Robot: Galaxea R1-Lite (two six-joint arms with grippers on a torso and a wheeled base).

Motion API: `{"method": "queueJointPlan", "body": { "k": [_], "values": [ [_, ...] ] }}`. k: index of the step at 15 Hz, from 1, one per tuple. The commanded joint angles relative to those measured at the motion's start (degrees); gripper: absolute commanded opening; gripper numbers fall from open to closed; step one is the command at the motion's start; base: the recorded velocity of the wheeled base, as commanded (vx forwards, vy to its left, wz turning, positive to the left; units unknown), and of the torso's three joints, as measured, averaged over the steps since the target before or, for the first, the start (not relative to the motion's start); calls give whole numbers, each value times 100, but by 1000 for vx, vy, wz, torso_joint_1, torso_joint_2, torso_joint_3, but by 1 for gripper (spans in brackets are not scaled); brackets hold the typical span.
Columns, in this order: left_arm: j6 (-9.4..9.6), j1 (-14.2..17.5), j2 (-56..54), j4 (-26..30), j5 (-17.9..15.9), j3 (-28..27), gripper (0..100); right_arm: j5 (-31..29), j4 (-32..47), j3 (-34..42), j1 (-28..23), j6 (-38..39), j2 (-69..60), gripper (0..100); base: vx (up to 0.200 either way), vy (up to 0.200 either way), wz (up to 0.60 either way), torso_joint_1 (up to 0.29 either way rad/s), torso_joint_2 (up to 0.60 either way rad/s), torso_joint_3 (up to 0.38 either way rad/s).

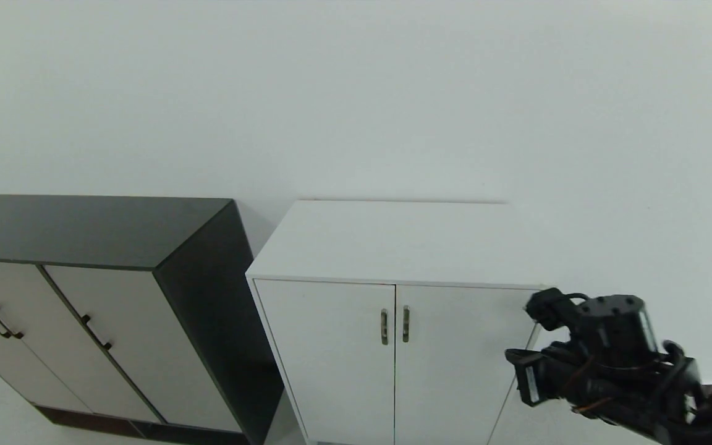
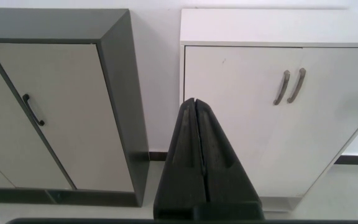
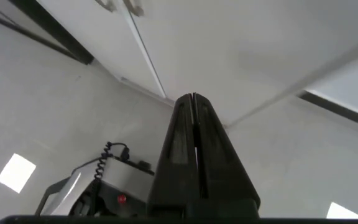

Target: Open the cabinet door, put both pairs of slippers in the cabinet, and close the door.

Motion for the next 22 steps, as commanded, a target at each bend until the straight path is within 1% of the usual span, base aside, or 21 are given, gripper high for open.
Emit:
{"method": "queueJointPlan", "body": {
  "k": [1,3,4,5,6,9,11,12,14,16,21,22],
  "values": [
    [0,1,8,-1,1,0,0,-238,9,1604,-473,-1,-2105,0,0,0,0,0,0,0],
    [0,1,8,7,1,0,0,-238,264,2132,-1168,-45,-3107,0,0,0,0,0,0,0],
    [9,1,8,-1,1,0,0,-238,519,2202,-1440,-107,-3511,0,0,0,0,0,0,0],
    [9,1,8,7,-8,0,0,-212,976,2211,-1730,-203,-4047,0,0,0,0,0,0,0],
    [9,1,8,-1,-8,0,0,-203,1468,2211,-1836,-212,-4531,0,0,0,0,0,0,0],
    [9,1,8,7,-8,0,0,-89,2988,2123,-1818,-221,-5946,0,0,0,0,0,0,0],
    [9,1,8,-1,-8,0,0,43,3718,2044,-1800,-274,-6693,0,0,0,0,0,0,0],
    [9,1,-1,7,-8,0,0,131,3955,2044,-1774,-335,-6948,0,0,0,0,0,0,0],
    [9,1,8,-1,-8,0,0,447,4623,2053,-1748,-405,-7519,0,0,0,0,0,0,0],
    [9,1,8,7,-8,0,0,693,4843,2079,-1695,-405,-7818,0,0,0,0,0,0,0],
    [9,1,8,-1,-8,0,0,728,4729,2246,-1493,-449,-8222,0,0,0,0,0,0,0],
    [9,1,8,7,-8,0,0,728,4641,2378,-1484,-581,-8249,0,0,0,0,0,0,0]
  ]
}}
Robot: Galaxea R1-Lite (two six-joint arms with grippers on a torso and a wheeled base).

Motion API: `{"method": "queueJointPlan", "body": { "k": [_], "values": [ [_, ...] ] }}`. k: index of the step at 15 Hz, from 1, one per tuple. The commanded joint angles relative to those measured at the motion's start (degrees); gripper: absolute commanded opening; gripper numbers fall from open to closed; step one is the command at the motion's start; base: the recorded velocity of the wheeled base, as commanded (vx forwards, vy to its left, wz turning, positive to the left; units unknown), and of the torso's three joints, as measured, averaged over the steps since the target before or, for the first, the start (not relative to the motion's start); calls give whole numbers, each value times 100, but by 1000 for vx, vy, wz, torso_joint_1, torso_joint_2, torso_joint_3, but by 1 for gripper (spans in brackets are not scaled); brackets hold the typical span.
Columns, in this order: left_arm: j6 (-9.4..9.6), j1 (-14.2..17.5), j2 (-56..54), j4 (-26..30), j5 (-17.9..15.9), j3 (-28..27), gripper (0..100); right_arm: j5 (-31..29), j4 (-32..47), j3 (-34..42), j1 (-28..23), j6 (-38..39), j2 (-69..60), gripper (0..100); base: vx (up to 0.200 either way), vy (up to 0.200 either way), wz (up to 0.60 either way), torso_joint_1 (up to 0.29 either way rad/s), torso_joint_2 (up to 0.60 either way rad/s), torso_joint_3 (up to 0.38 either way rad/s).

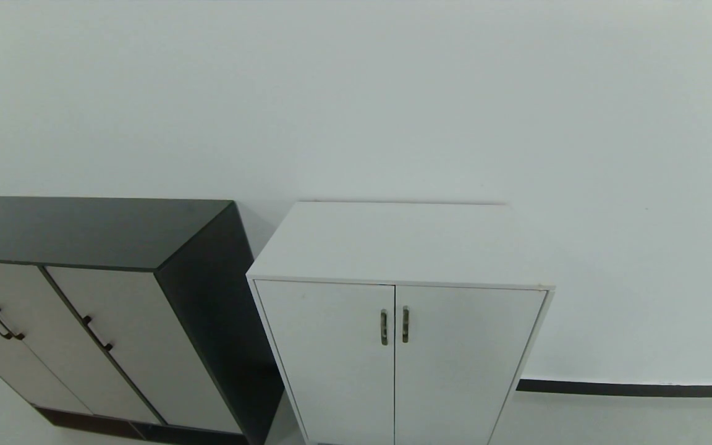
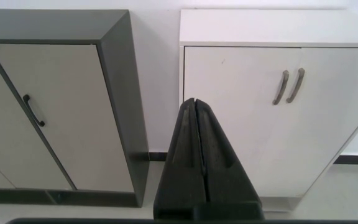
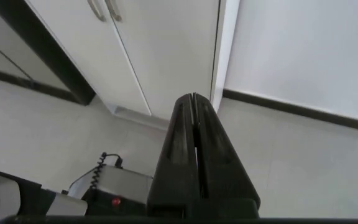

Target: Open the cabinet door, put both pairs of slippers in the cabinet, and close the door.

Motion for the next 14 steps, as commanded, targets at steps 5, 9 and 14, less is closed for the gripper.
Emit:
{"method": "queueJointPlan", "body": {
  "k": [5,9,14],
  "values": [
    [-1,1,8,0,-14,0,0,-35,-115,148,-820,-330,-476,0,0,0,0,0,0,0],
    [-1,1,8,0,-14,0,0,-96,-115,148,-1093,-251,-1460,0,0,0,0,0,0,0],
    [-1,1,8,0,-14,0,0,-184,-115,148,-1102,-154,-1460,0,0,0,0,0,0,0]
  ]
}}
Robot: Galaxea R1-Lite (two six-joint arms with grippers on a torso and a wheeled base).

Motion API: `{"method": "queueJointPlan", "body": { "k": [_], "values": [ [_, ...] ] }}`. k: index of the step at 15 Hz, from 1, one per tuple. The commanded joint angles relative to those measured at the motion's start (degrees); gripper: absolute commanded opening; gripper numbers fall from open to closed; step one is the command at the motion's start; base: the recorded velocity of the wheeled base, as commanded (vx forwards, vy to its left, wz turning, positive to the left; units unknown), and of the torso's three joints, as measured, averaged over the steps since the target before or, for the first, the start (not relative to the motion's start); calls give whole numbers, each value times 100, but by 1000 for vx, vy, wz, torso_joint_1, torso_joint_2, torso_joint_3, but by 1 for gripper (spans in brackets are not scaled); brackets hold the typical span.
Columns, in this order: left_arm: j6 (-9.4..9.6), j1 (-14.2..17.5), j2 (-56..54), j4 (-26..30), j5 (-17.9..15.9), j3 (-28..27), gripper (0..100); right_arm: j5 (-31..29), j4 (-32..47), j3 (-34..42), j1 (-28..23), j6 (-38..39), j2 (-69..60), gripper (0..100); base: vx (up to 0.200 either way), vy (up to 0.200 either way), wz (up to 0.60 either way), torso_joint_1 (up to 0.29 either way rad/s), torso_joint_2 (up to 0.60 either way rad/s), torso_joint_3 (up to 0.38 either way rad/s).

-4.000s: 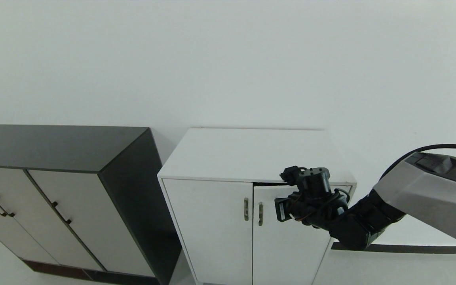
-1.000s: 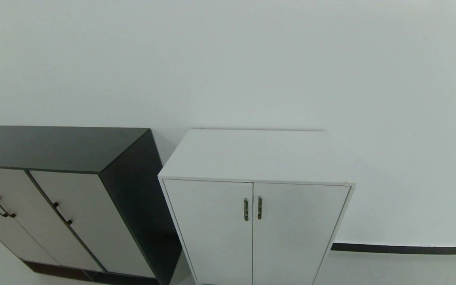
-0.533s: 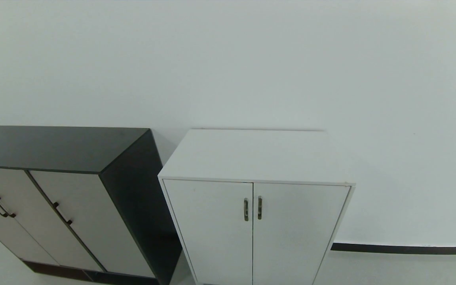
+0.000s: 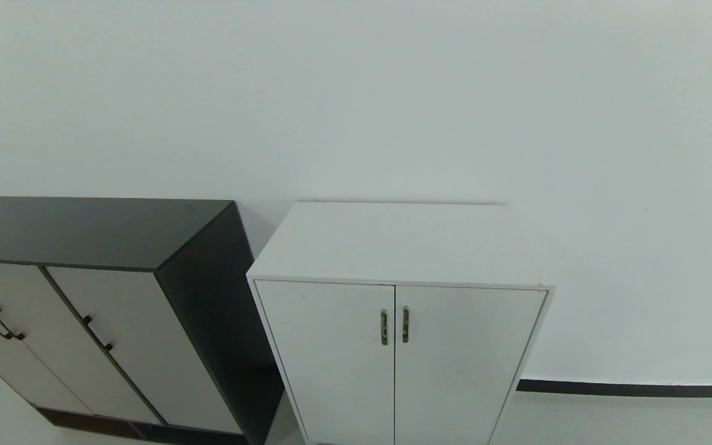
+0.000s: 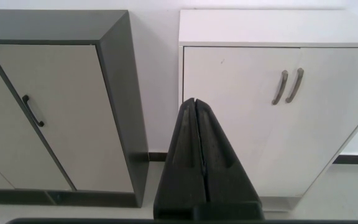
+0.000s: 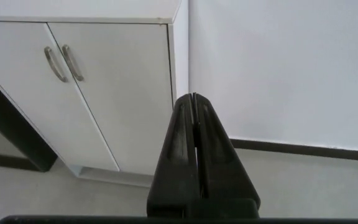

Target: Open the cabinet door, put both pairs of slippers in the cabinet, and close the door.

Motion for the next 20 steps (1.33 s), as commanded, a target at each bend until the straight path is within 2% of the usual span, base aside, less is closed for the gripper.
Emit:
{"method": "queueJointPlan", "body": {
  "k": [1,4,7,10,13,16,20],
  "values": [
    [-1,1,8,0,0,0,0,0,0,0,-33,-24,-27,0,0,0,0,0,0,0],
    [-1,1,8,0,-9,0,0,18,0,0,-604,-51,-176,0,0,0,0,0,0,0],
    [-1,1,8,0,-26,0,0,378,0,0,-552,-59,-571,0,0,0,0,0,0,0],
    [-1,1,8,0,-17,0,0,431,-18,0,-552,-464,-580,0,0,0,0,0,0,0],
    [-1,10,8,0,-26,0,0,396,0,0,-552,11,-580,0,0,0,0,0,0,0],
    [-1,1,8,0,-26,0,0,396,0,0,-552,-15,-580,0,0,0,-600,-1,2,9],
    [-1,1,8,0,-26,0,0,396,0,0,-552,-15,-580,0,0,0,0,0,0,0]
  ]
}}
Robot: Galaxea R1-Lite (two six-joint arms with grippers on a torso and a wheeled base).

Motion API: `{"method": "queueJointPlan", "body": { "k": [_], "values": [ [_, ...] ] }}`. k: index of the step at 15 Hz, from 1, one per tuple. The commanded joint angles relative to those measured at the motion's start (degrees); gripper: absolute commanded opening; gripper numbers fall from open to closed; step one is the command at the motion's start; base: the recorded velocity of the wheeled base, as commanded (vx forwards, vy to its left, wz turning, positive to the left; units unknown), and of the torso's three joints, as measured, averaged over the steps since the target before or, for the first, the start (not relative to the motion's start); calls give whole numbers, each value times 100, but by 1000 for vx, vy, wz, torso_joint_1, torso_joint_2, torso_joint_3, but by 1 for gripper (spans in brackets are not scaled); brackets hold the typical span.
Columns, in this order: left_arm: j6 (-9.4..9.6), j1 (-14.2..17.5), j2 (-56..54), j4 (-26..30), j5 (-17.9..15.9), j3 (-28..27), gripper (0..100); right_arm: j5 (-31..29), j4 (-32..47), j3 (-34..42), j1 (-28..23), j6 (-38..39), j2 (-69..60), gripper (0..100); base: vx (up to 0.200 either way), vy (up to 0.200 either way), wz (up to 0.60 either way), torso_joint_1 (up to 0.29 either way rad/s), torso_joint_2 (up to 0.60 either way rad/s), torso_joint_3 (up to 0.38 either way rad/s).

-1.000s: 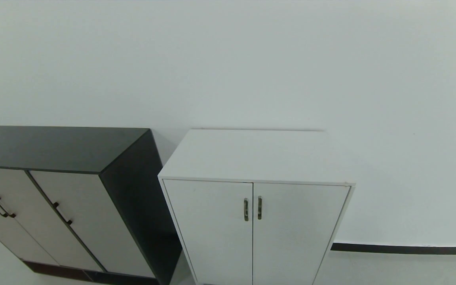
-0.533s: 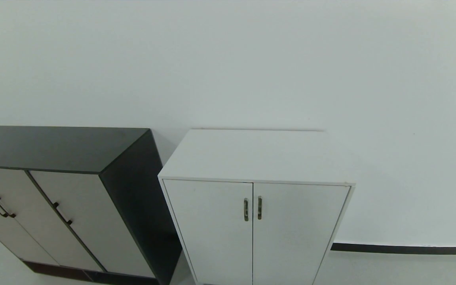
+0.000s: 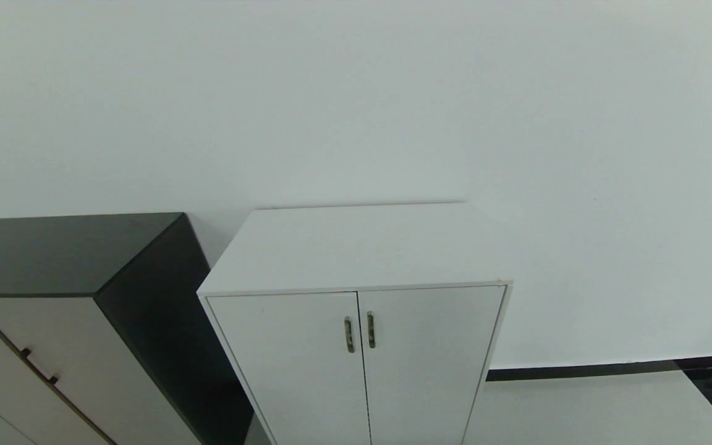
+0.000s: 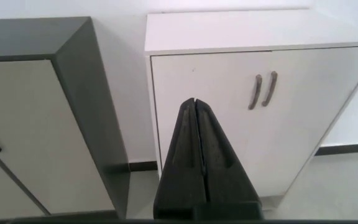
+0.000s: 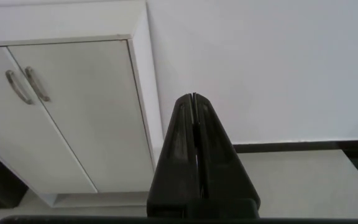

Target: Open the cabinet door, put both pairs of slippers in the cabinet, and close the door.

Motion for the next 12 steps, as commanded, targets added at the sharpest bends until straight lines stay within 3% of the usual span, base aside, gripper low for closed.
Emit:
{"method": "queueJointPlan", "body": {
  "k": [1,12],
  "values": [
    [-1,1,8,-2,5,0,0,2,5,0,-1,-2,10,0,0,0,0,0,0,0],
    [-1,1,8,-2,5,0,0,-7,5,0,-1,7,10,0,0,0,55,0,0,1]
  ]
}}
